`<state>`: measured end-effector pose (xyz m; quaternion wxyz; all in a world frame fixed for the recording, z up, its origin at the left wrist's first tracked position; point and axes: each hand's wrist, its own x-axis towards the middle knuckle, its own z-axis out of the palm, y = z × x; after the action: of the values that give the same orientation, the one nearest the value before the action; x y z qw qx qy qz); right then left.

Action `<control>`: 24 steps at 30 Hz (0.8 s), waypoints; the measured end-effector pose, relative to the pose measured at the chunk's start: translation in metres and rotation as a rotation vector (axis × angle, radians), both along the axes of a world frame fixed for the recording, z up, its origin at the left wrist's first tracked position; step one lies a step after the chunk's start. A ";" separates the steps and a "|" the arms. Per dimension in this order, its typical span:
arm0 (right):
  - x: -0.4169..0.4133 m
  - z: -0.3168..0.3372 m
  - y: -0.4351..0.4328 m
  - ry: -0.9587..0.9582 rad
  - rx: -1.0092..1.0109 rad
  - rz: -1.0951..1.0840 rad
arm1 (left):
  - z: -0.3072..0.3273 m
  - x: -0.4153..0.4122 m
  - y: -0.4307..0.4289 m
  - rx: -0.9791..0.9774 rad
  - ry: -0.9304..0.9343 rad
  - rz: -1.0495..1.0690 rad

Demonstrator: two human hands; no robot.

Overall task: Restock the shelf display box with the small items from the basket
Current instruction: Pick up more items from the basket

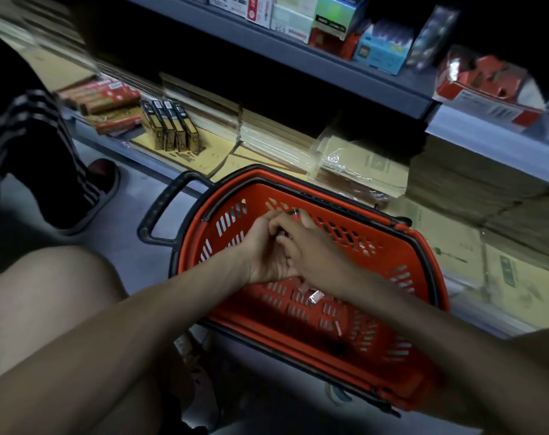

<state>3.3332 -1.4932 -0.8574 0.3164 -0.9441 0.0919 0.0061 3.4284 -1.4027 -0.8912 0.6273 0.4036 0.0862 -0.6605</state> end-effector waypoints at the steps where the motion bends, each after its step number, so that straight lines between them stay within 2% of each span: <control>1: 0.001 0.002 0.001 -0.025 -0.052 0.018 | 0.004 0.003 0.000 -0.027 0.005 0.037; 6: 0.004 0.017 -0.010 -0.014 0.111 0.009 | 0.012 0.016 0.006 -0.063 0.002 0.122; 9: 0.004 0.016 -0.015 -0.017 0.072 0.039 | 0.010 0.022 0.010 -0.053 -0.050 0.116; 11: 0.005 0.013 -0.018 -0.074 0.121 0.032 | 0.009 0.025 0.013 -0.055 -0.052 0.120; 14: 0.003 0.001 -0.029 -0.249 0.300 -0.124 | 0.011 0.032 0.014 -0.061 -0.025 0.183; 16: -0.002 -0.026 -0.044 -0.283 0.314 -0.247 | 0.011 0.036 0.015 -0.055 -0.020 0.183; 19: -0.018 -0.103 -0.078 -0.060 0.077 -0.231 | 0.004 0.040 0.016 -0.010 -0.045 0.165; 22: -0.039 -0.181 -0.103 0.413 -0.221 -0.034 | -0.004 0.040 0.022 0.055 -0.091 0.121; 24: -0.045 -0.221 -0.112 0.651 -0.318 0.071 | -0.013 0.040 0.024 0.088 -0.103 0.080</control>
<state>3.2879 -1.6054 -1.0779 0.1193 -0.9327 0.1547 0.3032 3.4687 -1.3785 -0.9038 0.6384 0.4605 0.0989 -0.6088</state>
